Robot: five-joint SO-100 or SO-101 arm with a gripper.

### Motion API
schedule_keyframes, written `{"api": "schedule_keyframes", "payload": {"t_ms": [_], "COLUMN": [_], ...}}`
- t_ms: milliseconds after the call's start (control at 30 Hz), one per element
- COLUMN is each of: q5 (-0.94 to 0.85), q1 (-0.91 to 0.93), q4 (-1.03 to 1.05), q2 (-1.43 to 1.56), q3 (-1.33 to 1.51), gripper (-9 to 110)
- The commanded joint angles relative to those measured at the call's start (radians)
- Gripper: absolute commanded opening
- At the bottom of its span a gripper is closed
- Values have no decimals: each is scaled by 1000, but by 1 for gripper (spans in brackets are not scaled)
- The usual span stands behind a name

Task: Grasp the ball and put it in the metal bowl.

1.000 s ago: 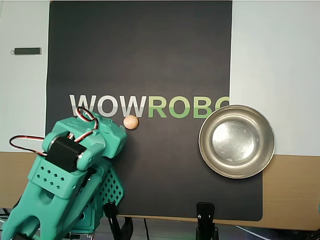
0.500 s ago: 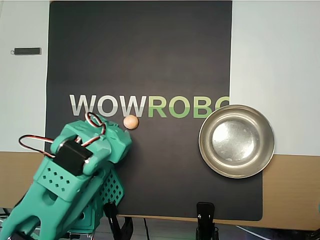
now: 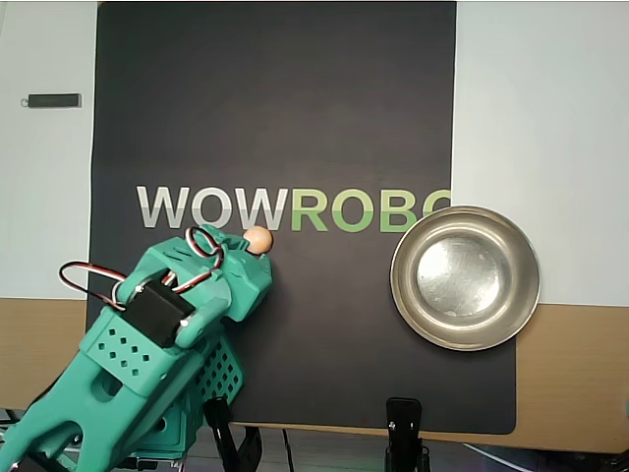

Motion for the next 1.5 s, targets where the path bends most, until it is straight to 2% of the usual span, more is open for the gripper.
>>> {"api": "schedule_keyframes", "payload": {"t_ms": [0, 333, 467, 533, 1467], "q5": [3, 3, 2, 0, -6], "q1": [5, 2, 3, 2, -5], "q4": [-2, -2, -3, -5, -14], "q2": [2, -2, -2, -2, -9], "q3": [-9, -9, -9, -9, 6], "gripper": [32, 34, 54, 59, 59]}}
